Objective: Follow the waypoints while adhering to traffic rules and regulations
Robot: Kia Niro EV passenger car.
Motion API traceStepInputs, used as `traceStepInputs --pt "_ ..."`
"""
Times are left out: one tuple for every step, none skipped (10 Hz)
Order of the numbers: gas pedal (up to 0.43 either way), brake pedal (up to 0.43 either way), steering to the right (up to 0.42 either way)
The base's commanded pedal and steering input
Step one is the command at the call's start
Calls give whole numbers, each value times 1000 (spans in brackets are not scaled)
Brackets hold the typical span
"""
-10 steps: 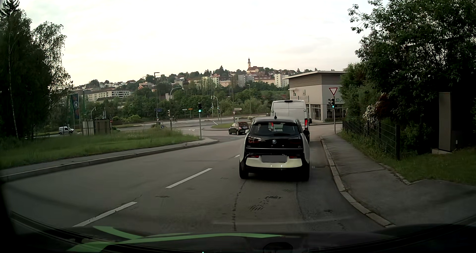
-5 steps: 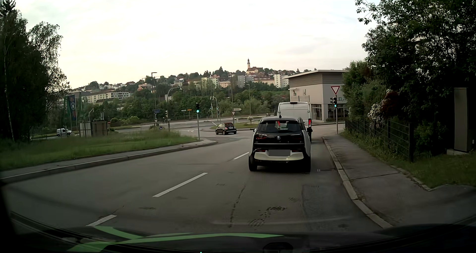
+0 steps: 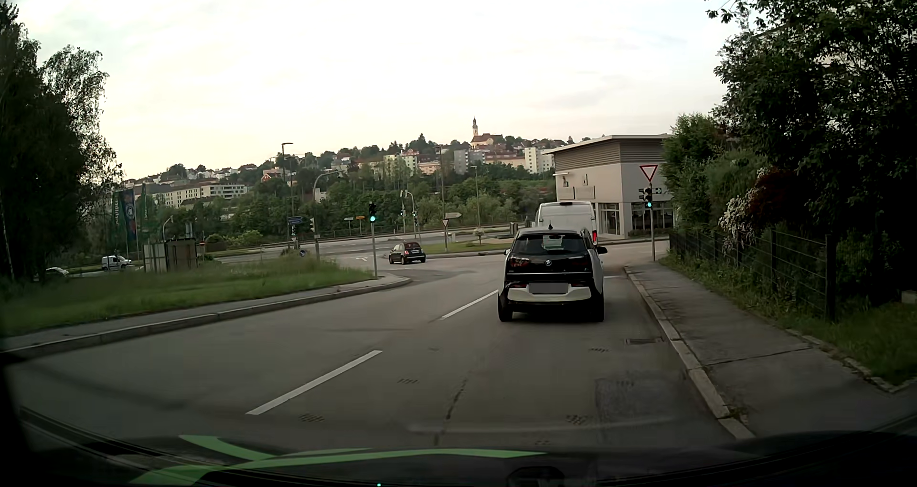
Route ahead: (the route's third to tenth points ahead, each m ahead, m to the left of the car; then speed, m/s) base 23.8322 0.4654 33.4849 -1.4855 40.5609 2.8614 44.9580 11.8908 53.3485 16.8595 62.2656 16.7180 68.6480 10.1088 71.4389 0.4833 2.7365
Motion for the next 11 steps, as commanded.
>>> traceStepInputs --pt "0 0 32" --pt "0 0 33" --pt "0 0 33" --pt "0 0 34" --pt "0 0 41" --pt "0 0 49" --pt "0 0 59" --pt "0 0 62" --pt "0 0 63" --pt "0 0 65" --pt "0 0 67"
